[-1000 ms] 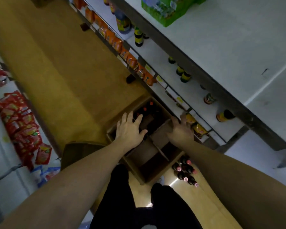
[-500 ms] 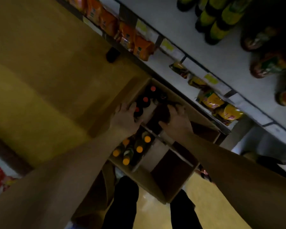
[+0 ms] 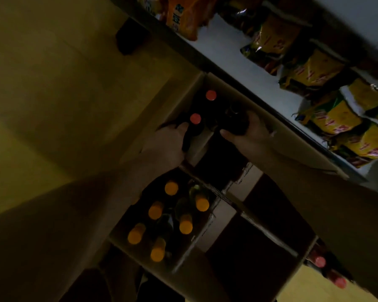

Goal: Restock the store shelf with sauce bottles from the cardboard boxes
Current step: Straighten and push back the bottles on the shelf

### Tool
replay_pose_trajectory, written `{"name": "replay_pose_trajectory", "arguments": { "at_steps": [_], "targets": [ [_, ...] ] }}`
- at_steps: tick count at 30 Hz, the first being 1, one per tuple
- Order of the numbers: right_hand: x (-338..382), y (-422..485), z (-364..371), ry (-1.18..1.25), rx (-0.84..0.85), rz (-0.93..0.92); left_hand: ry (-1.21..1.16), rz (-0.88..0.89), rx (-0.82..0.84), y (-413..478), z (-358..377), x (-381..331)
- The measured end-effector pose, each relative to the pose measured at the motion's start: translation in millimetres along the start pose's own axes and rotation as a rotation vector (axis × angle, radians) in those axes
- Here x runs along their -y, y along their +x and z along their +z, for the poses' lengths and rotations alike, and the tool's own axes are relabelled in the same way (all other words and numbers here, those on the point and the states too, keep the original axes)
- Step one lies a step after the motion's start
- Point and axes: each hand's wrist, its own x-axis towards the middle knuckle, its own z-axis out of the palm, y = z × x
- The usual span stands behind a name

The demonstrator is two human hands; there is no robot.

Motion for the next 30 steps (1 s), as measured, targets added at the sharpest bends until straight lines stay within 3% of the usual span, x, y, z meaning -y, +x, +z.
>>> {"name": "replay_pose_trajectory", "arguments": {
  "at_steps": [3, 9, 14, 18, 24, 30],
  "targets": [
    [3, 12, 15, 0.21, -0.03, 0.05, 0.019, -0.026, -0.008, 12, 12, 14],
    [6, 35, 43, 0.496, -0.204, 0.12, -0.221, -0.08, -0.062, 19, 27, 17],
    [2, 16, 45, 0.47, -0.343, 0.065, -0.332, -0.06, -0.082, 19, 33, 20],
    [11, 1, 27, 0.495, -0.334, 0.029, -0.424, -0.031, -0.128, 18, 34, 19],
    [36, -28, -7, 0.587, -0.402, 0.0, -0.588, 0.026, -0.292, -13, 12, 1],
    [79, -60, -51, 0.651, -0.434, -0.118, -0.961, -0.143, -0.398, -50, -46, -53]
  ]
}}
